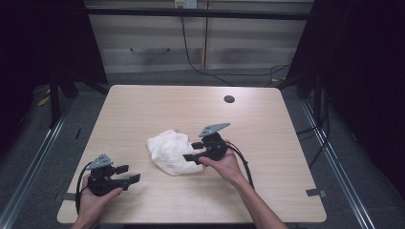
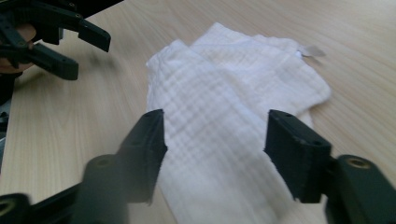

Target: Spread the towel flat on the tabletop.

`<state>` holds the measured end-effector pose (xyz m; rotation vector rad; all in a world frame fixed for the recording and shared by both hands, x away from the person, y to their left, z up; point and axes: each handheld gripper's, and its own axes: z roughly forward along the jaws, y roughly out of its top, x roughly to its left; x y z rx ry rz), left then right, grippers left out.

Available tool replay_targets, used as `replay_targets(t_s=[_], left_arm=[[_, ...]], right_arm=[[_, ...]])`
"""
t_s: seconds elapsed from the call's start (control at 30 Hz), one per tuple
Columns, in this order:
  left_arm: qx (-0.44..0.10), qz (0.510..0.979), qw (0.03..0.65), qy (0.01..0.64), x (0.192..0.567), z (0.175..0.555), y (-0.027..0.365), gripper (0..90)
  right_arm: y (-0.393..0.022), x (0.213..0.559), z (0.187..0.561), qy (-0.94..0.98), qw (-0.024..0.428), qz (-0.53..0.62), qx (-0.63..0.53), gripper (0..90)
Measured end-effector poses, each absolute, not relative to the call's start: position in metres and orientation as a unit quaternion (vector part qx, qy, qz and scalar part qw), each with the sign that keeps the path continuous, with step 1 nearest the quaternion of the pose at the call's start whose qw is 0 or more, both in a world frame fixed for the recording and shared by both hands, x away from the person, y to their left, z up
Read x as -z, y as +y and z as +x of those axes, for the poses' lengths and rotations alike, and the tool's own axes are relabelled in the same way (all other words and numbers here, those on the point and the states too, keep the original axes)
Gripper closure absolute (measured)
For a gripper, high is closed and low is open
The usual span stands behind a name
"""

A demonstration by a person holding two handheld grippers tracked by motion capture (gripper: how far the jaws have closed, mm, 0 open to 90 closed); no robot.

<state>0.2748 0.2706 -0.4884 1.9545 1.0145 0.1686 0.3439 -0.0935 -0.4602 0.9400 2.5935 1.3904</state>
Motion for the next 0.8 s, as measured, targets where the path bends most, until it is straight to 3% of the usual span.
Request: replay_targets(t_s=[0.07,0.23,0.37,0.47,0.7,0.8], left_arm=[[-0.067,0.792,0.452,0.406,0.488,0.275,0.270,30.0],[-0.068,0.792,0.451,0.407,0.488,0.275,0.271,29.9],[-0.067,0.792,0.451,0.406,0.488,0.275,0.272,29.8],[-0.067,0.792,0.452,0.406,0.488,0.274,0.273,29.8],[-0.066,0.792,0.451,0.406,0.488,0.275,0.273,29.7],[-0.067,0.791,0.451,0.407,0.489,0.274,0.273,29.7]], right_arm=[[-0.081,0.463,0.351,0.841,0.026,0.305,-0.445,29.8],[-0.059,0.473,0.363,0.849,0.013,0.295,-0.438,32.4],[-0.050,0.485,0.369,0.855,0.001,0.293,-0.429,41.5],[-0.047,0.500,0.366,0.861,-0.017,0.286,-0.421,57.0],[-0.053,0.502,0.353,0.871,-0.023,0.275,-0.406,73.8],[-0.056,0.500,0.347,0.877,-0.018,0.268,-0.399,74.9]])
